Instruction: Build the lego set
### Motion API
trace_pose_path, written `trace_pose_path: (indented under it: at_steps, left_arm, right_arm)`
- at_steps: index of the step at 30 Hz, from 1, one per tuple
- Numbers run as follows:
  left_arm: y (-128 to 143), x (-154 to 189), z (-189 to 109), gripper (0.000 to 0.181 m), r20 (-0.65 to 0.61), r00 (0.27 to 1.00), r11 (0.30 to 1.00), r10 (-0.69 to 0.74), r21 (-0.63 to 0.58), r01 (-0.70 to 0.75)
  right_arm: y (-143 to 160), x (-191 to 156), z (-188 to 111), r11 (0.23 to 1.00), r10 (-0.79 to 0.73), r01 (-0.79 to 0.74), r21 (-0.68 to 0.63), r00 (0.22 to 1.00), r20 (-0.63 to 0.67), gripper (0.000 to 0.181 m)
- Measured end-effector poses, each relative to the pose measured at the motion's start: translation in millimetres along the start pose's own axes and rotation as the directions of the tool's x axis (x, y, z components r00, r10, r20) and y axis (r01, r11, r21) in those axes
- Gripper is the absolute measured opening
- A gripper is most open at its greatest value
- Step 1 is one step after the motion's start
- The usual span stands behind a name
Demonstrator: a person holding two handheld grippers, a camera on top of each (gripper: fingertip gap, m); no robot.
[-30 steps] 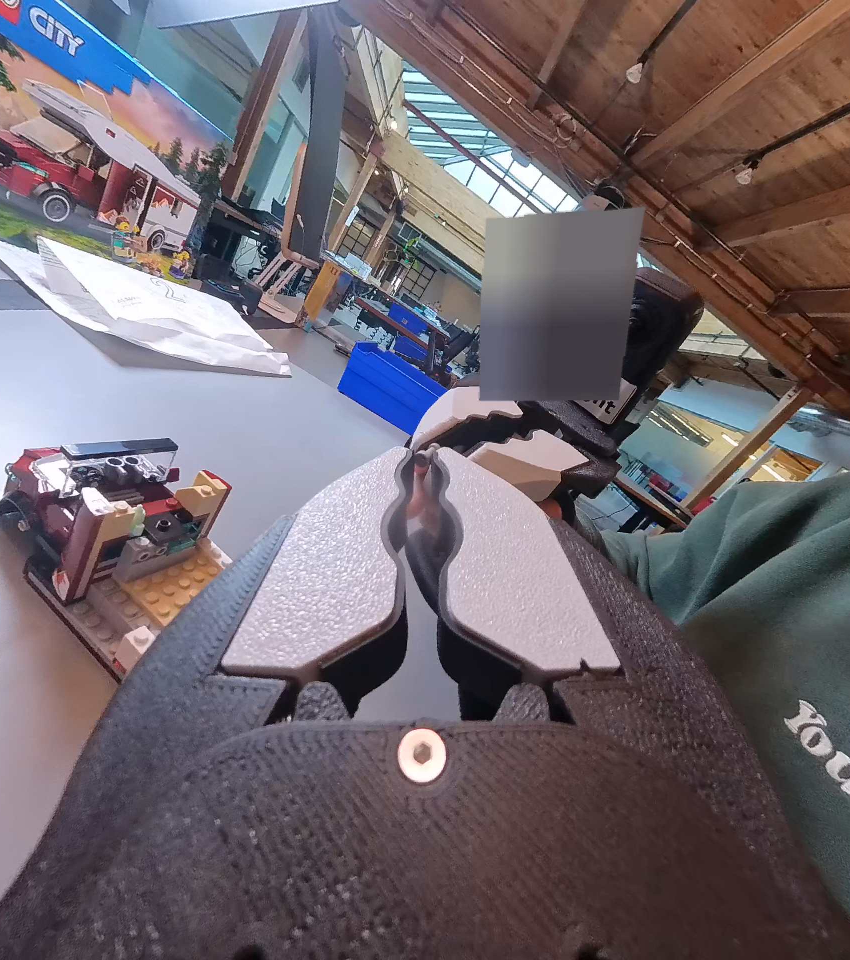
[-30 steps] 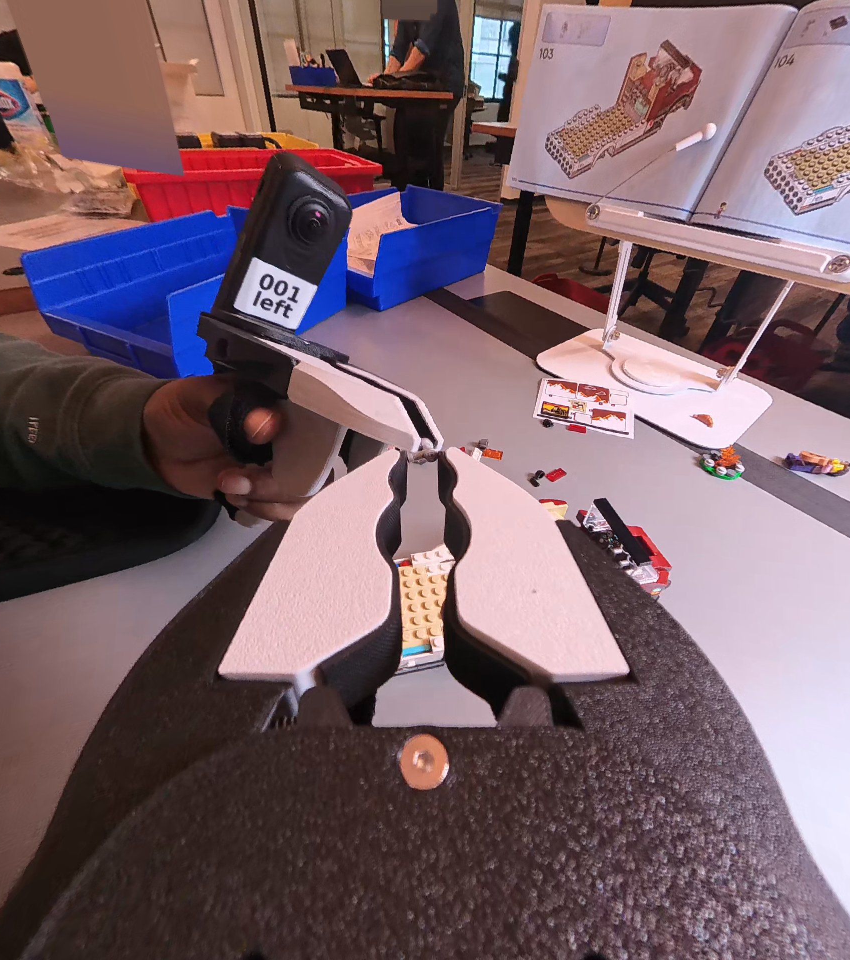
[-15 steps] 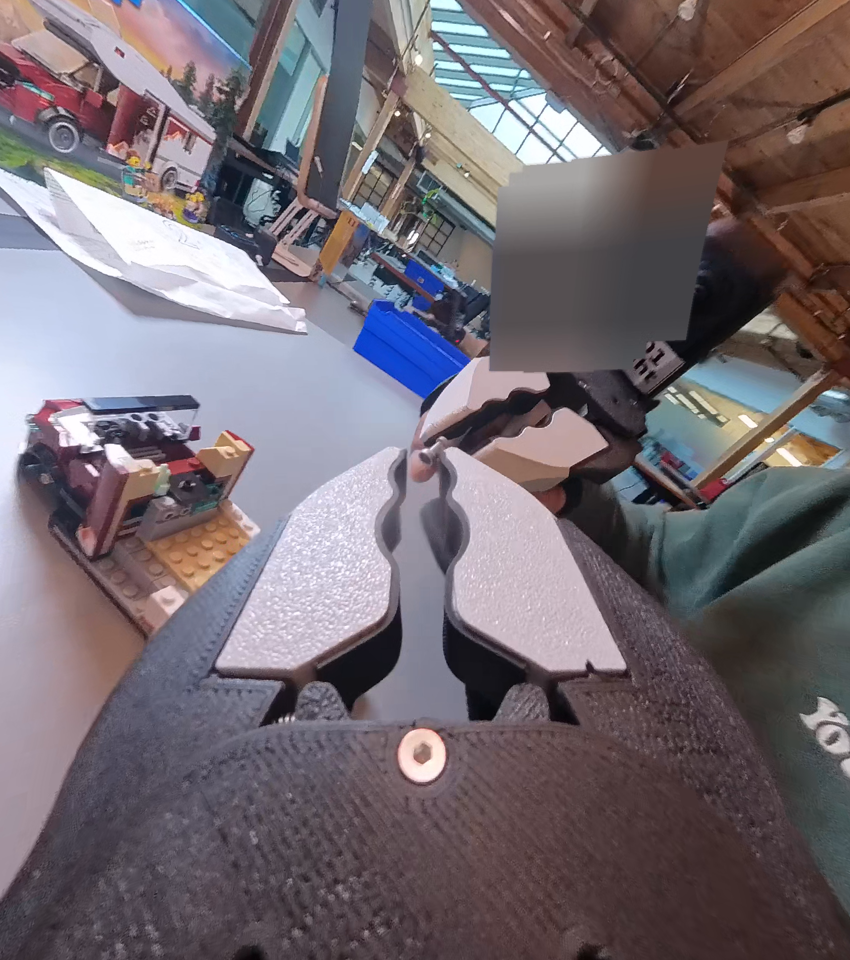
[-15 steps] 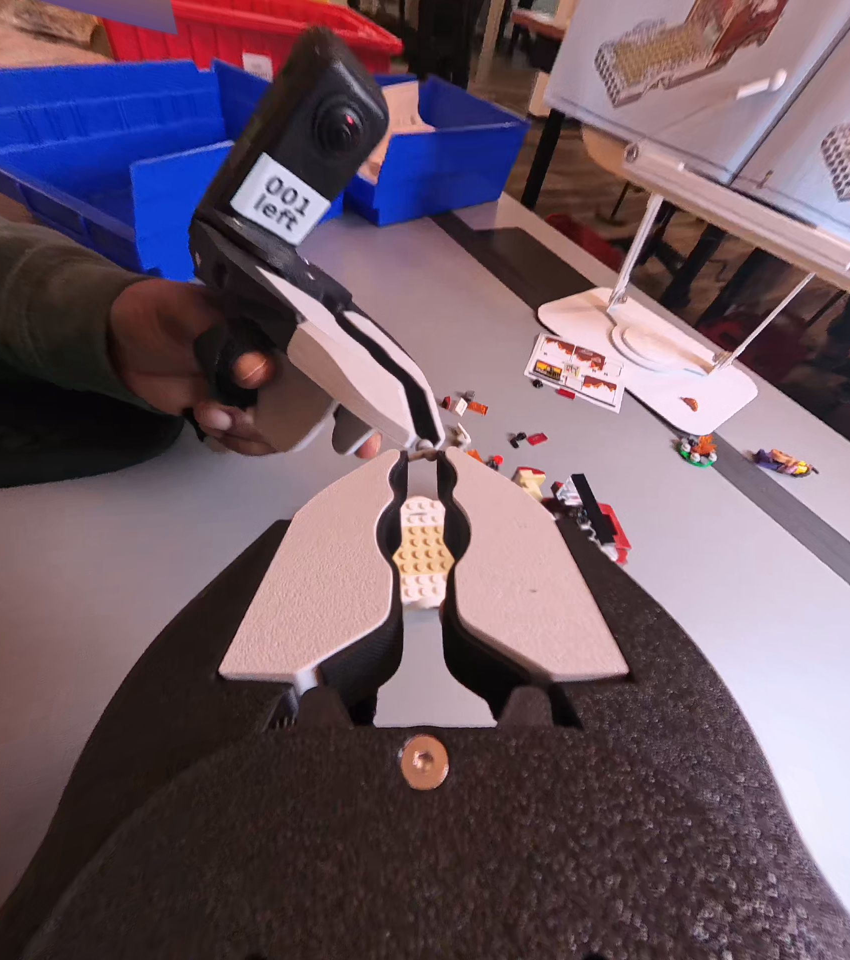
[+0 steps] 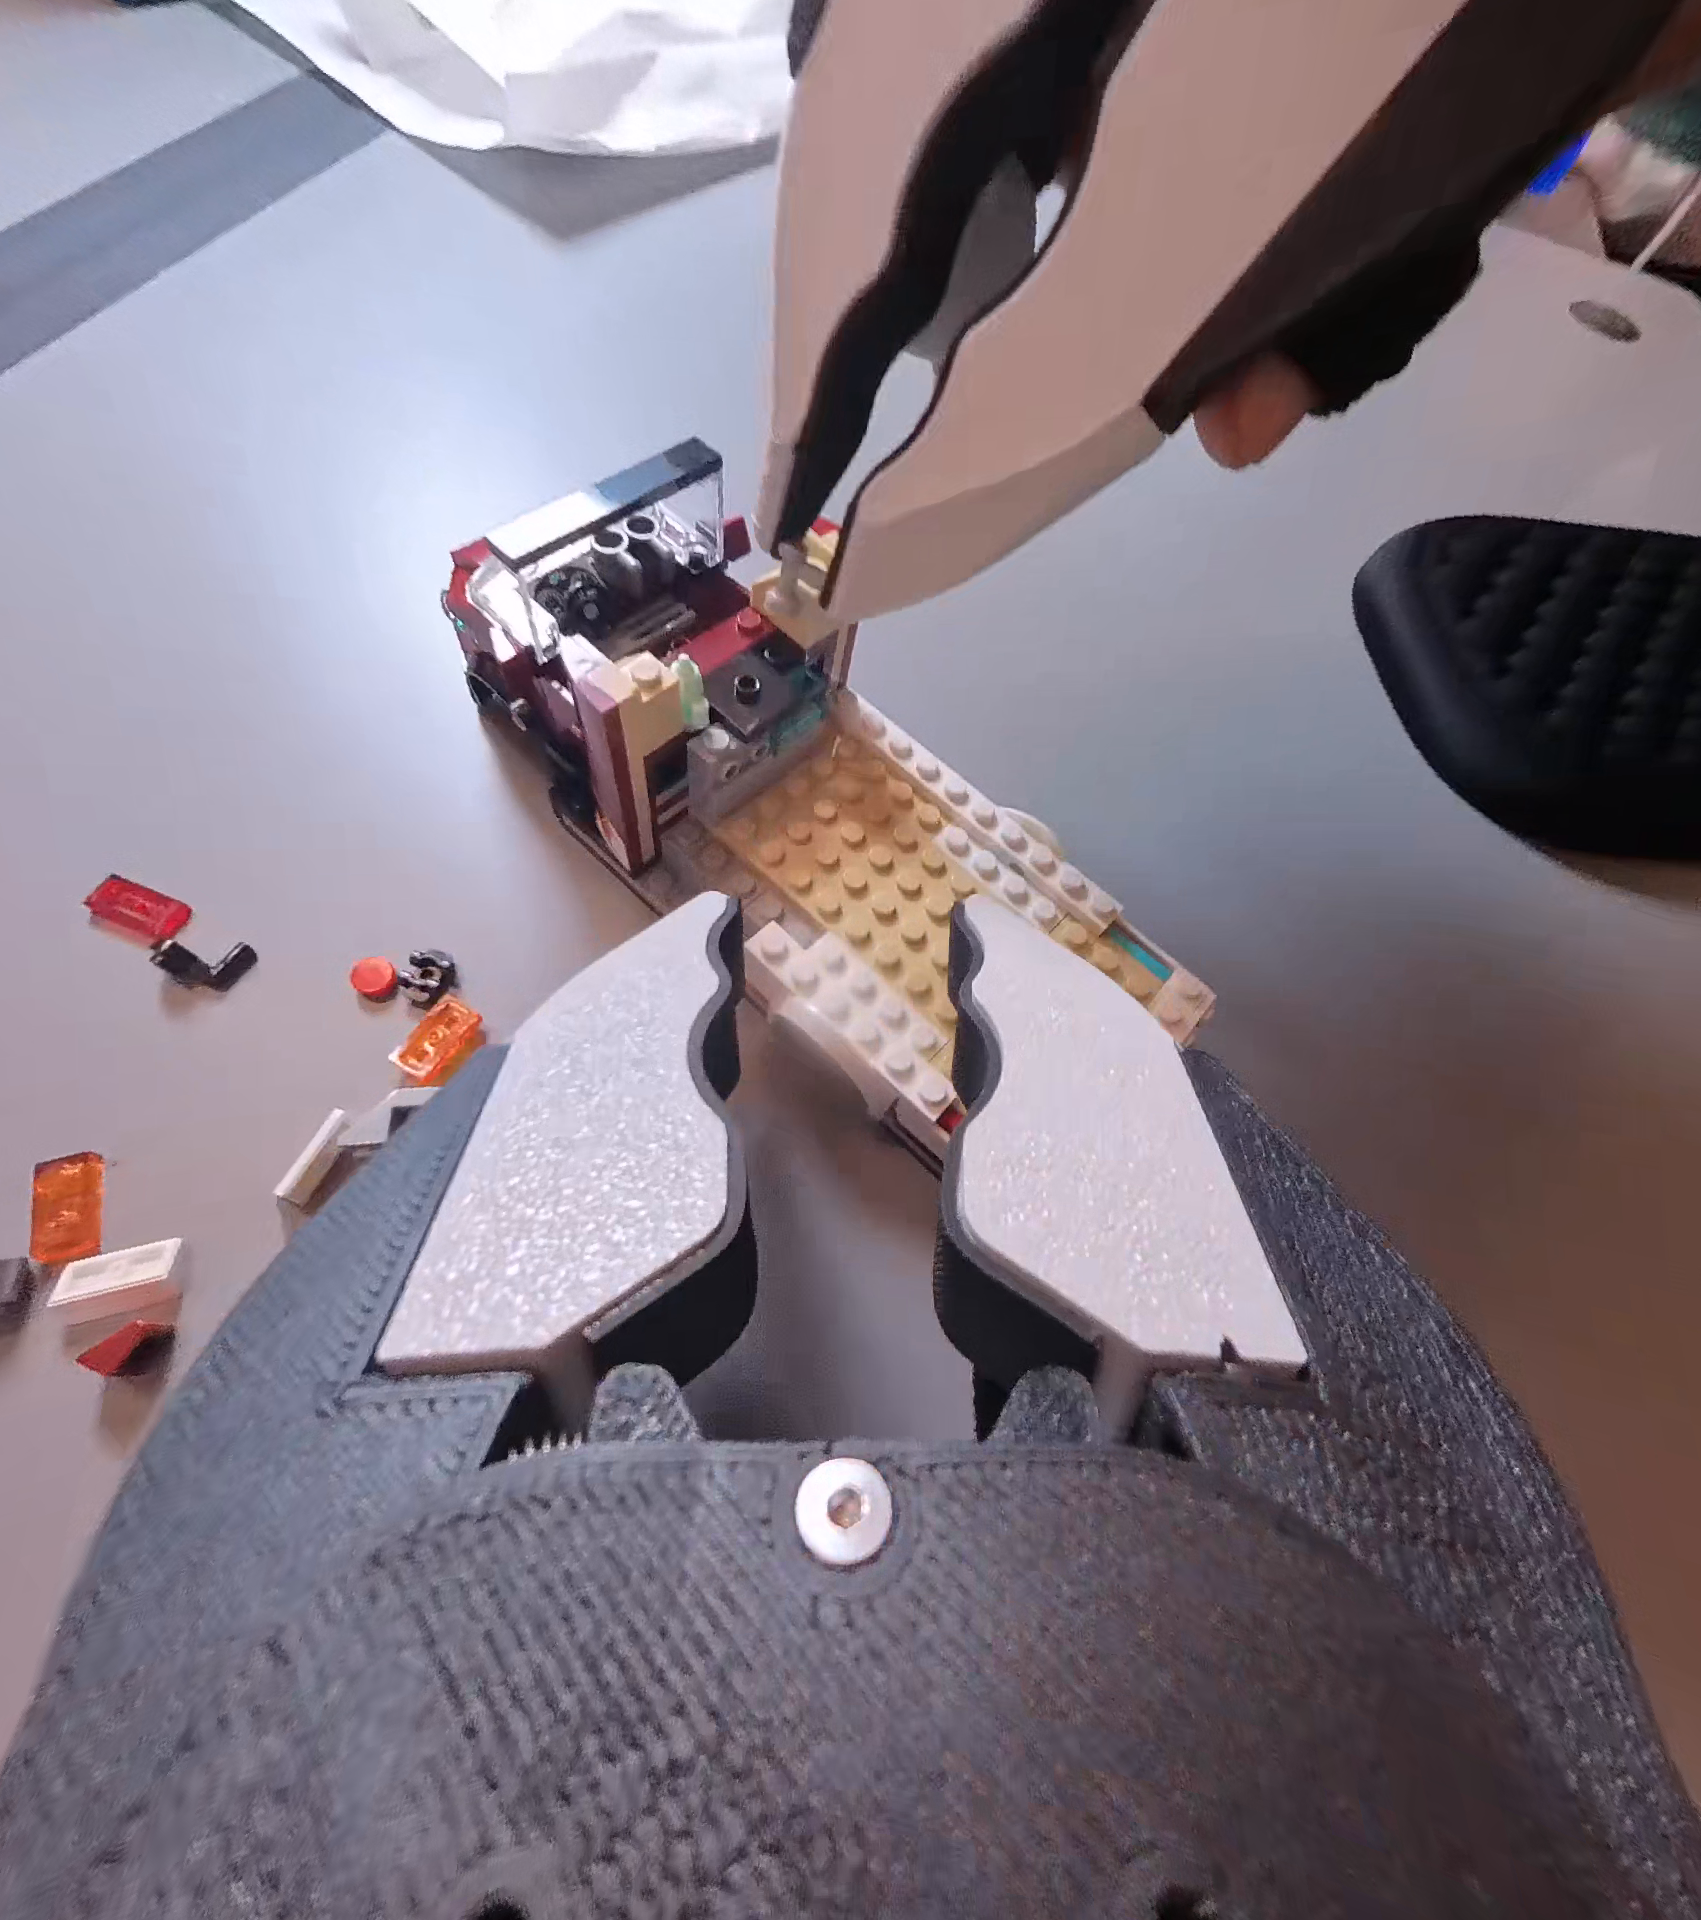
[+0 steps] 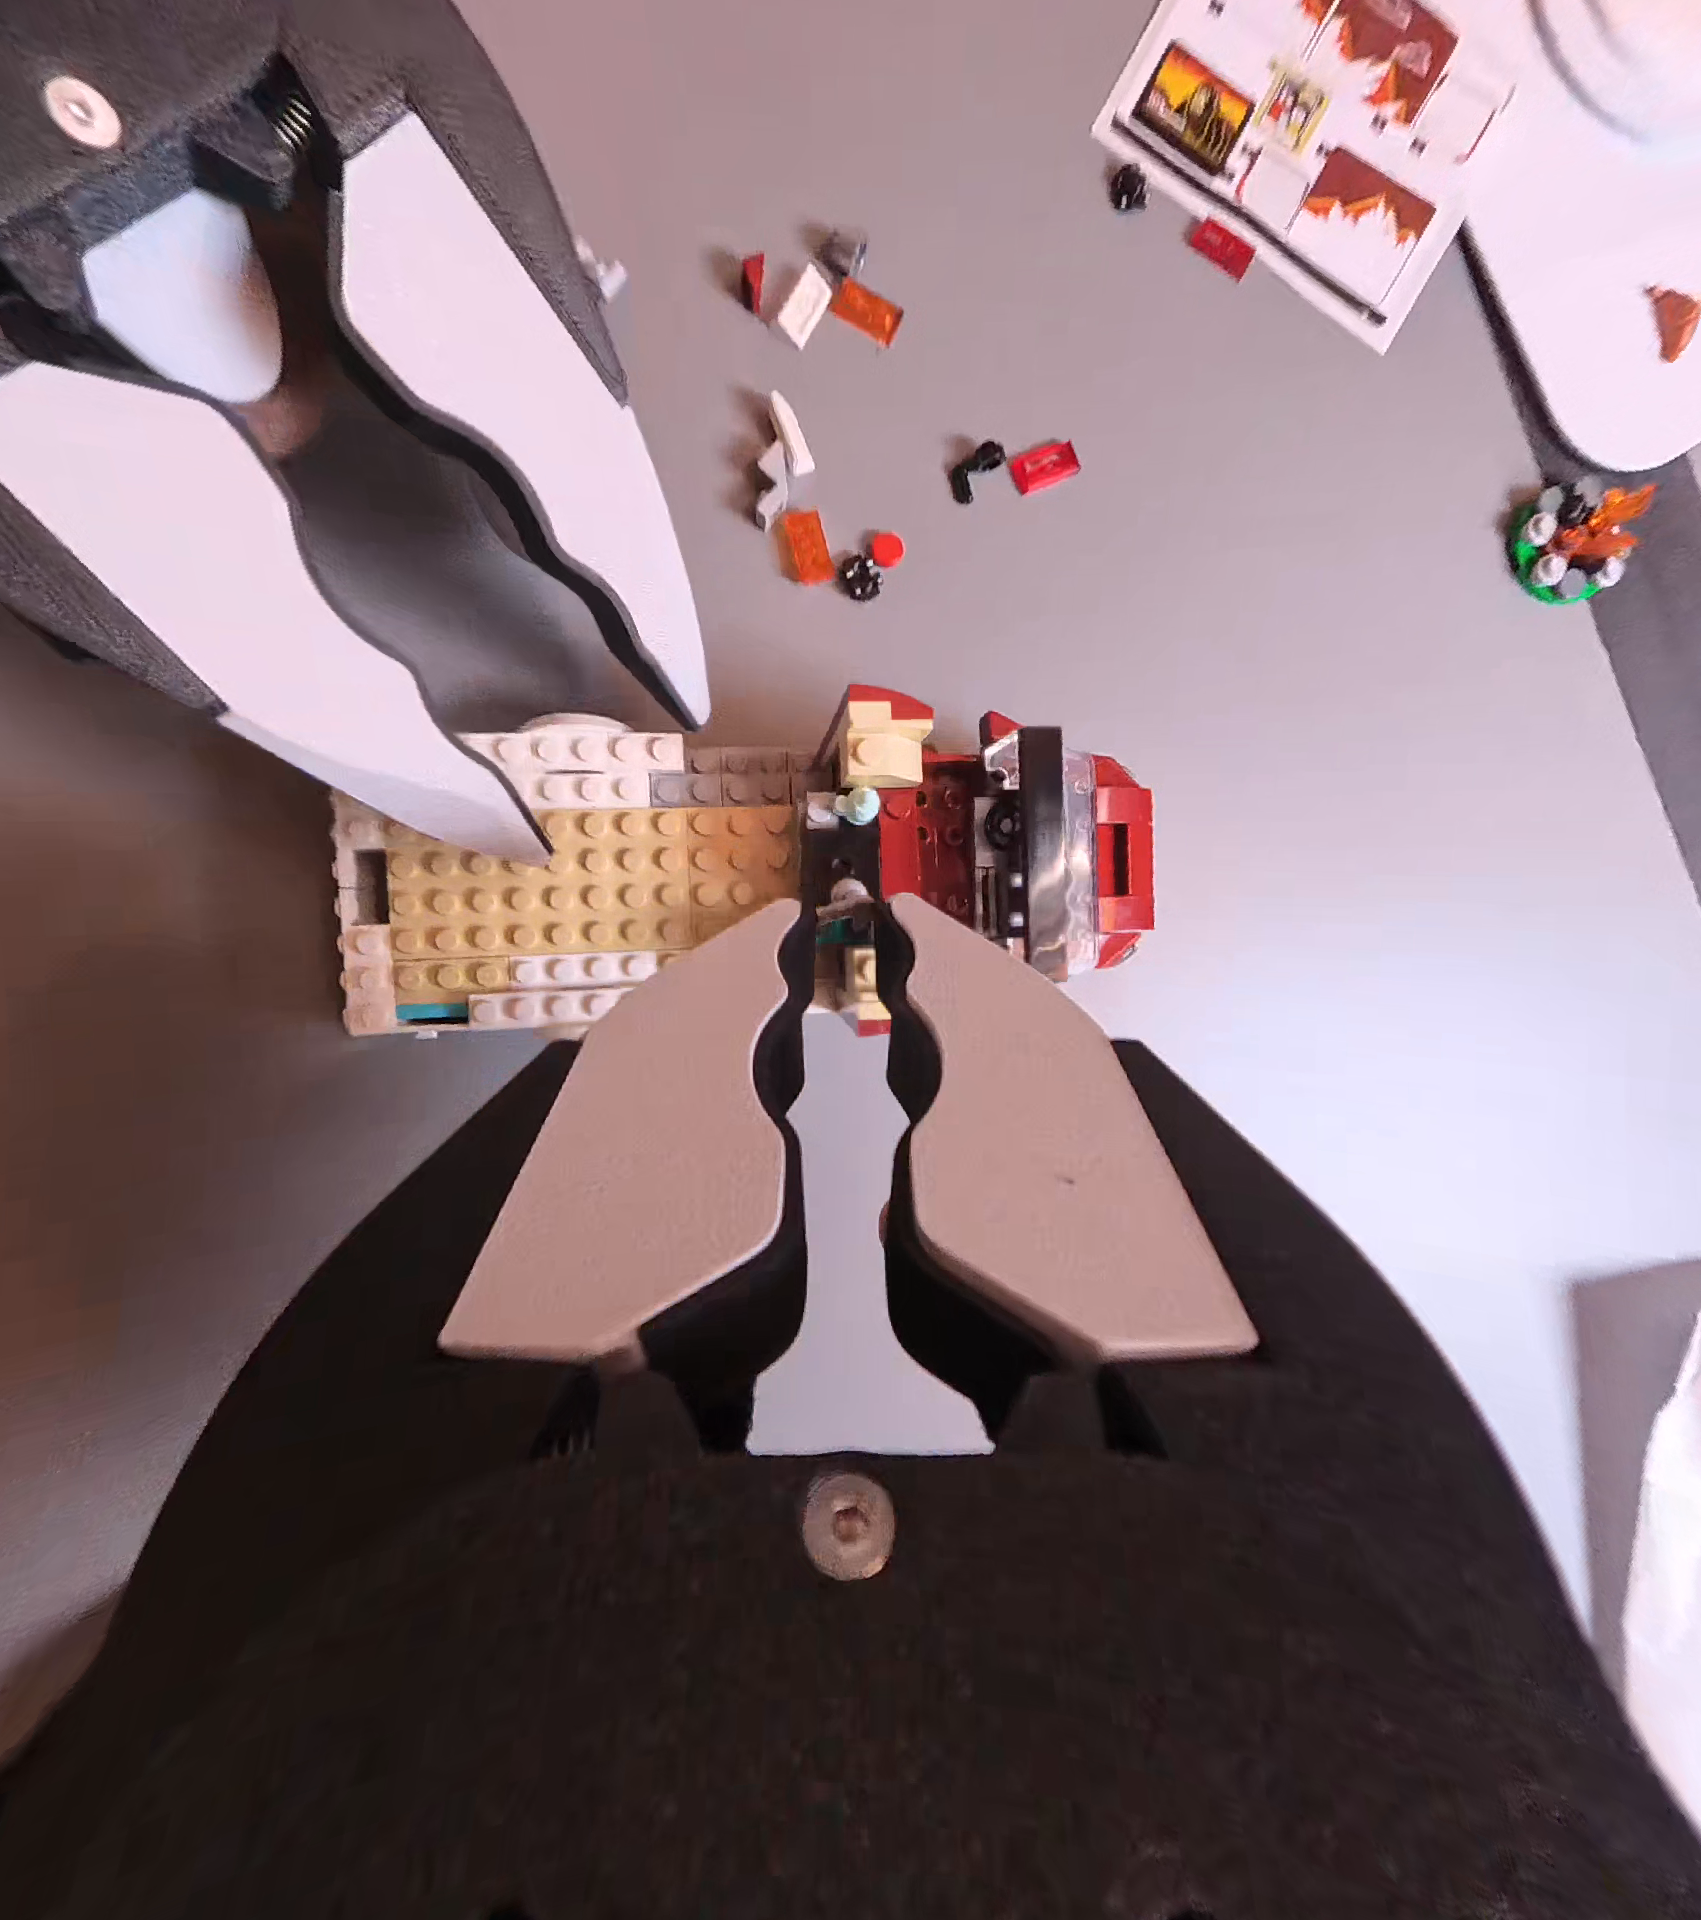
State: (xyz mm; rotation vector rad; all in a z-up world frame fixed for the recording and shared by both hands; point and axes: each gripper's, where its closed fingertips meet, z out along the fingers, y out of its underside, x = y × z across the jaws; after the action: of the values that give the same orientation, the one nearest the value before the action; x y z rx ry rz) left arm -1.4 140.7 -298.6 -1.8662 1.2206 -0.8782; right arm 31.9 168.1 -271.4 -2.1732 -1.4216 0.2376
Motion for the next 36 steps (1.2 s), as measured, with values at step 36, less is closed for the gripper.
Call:
trace_pose_path:
  at_steps: [36]
  left_arm:
    - [14.2,3.4,6.1,0.037,0.008,1.0,0.998,-0.003,-0.056,0.003]
  right_arm:
    - [17.5,0.2,14.1,0.911,-0.058,0.081,-0.405,0.996,0.07,0.011]
